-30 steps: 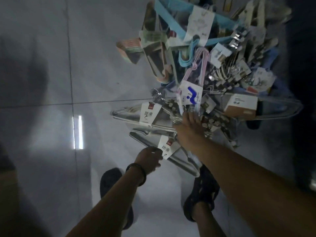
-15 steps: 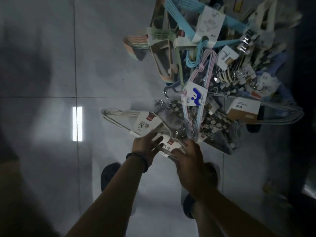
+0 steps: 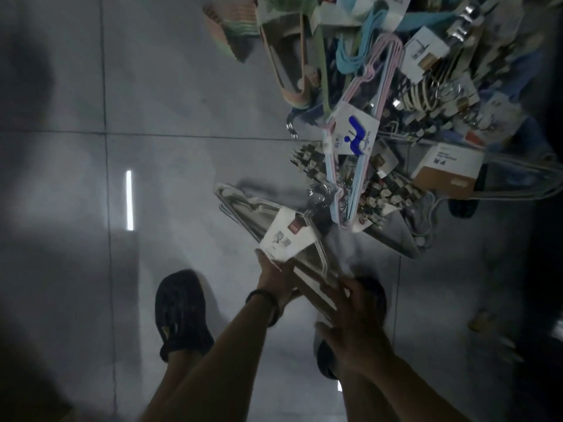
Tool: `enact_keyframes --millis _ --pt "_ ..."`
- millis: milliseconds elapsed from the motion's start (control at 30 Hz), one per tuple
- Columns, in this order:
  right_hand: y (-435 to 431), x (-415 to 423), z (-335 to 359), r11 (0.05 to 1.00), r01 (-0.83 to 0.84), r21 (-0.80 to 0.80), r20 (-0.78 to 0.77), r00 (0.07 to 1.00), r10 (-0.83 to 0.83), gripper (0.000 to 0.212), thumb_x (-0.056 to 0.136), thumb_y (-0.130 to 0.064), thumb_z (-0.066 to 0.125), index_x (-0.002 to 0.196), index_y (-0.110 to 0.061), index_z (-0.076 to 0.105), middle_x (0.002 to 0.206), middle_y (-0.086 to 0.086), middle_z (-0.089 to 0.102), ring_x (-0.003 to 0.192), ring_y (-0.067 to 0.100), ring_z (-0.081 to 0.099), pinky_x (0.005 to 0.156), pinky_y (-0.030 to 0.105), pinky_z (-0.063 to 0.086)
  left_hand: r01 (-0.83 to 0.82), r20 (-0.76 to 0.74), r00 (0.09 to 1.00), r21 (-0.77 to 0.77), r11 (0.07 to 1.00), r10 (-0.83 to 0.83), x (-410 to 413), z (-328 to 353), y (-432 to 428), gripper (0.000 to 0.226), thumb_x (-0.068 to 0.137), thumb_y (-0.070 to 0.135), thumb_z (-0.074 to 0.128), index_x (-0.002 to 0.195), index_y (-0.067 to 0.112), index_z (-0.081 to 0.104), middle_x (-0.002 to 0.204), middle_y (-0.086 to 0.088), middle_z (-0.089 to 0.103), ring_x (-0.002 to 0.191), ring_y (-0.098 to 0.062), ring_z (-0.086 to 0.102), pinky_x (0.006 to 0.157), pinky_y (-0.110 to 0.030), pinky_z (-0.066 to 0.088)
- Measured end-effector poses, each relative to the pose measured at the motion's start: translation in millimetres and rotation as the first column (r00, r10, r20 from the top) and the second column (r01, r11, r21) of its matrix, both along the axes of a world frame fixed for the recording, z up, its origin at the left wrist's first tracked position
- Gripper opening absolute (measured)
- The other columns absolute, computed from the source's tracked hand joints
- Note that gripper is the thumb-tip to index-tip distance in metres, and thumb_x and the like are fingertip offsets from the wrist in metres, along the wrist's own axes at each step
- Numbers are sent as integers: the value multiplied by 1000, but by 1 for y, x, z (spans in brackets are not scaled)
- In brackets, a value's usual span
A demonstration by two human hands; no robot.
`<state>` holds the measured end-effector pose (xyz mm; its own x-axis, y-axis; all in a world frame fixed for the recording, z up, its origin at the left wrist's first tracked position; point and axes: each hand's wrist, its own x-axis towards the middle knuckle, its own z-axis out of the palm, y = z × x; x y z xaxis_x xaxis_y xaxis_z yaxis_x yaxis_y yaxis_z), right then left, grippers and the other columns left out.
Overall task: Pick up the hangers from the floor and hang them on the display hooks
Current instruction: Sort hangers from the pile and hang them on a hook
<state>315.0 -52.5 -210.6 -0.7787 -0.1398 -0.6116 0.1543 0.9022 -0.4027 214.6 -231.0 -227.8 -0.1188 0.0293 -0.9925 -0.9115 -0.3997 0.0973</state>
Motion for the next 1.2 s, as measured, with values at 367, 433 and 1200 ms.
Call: enact_keyframes --millis 367,433,1200 --pt "-33 -115 -100 874 477 -87 356 835 -420 98 66 -100 53 140 -35 47 131 3 57 115 22 62 94 49 58 -92 79 993 38 995 89 10 -79 6 32 93 42 67 117 22 65 120 -6 72 119 -27 61 111 -54 45" --pt "-39 -117 -107 900 436 -23 334 851 -404 104 63 -105 46 143 -38 45 136 6 53 119 28 60 95 52 56 -129 71 989 35 991 126 10 -80 6 48 85 46 70 124 19 66 121 -10 74 116 -29 65 108 -50 49" --pt "-107 -99 5 680 697 -228 599 651 -466 76 75 -92 53 118 -30 64 109 -1 71 100 21 71 81 40 60 -139 -225 966 -40 989 127 38 -2 -101 53 94 39 76 140 19 59 128 -20 72 94 -29 68 69 -36 54"
